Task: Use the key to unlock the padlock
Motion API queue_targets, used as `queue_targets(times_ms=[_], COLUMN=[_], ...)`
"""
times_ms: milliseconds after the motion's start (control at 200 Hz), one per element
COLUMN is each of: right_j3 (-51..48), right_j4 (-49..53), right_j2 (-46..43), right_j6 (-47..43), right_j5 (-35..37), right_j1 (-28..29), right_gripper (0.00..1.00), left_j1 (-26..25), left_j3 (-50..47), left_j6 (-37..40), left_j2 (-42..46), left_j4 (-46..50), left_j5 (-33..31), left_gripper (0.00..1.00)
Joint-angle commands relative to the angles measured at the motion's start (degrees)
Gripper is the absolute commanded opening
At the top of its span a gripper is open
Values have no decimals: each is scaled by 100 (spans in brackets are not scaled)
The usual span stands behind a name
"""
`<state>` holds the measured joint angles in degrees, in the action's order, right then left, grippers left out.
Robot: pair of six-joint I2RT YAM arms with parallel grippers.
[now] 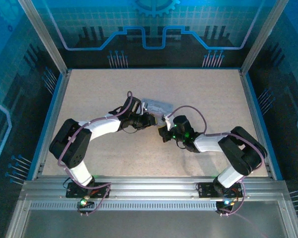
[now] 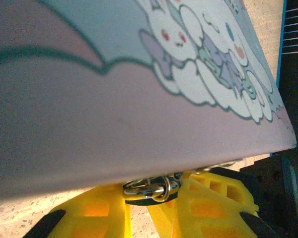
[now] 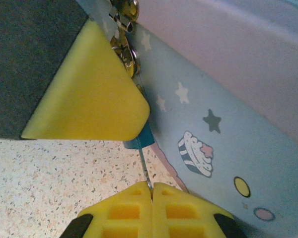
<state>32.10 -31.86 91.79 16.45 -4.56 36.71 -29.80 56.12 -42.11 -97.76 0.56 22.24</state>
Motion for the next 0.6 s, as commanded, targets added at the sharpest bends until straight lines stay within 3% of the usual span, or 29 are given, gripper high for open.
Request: queue_targets(times_ms=[0, 595], right_j3=[259, 407], right_j4=[-427, -497], right_j2=[139, 101], right_j6=[-80, -168], right_j5=[32, -146], right_j1=[-65, -291], right_gripper=[0, 0], left_j1=[-83, -87], left_j3=[163, 123], left_j6=[-74, -44], left_j2=[169, 123], left_j4=[-189, -170], left_j5=[396, 396], left_gripper=[15, 15])
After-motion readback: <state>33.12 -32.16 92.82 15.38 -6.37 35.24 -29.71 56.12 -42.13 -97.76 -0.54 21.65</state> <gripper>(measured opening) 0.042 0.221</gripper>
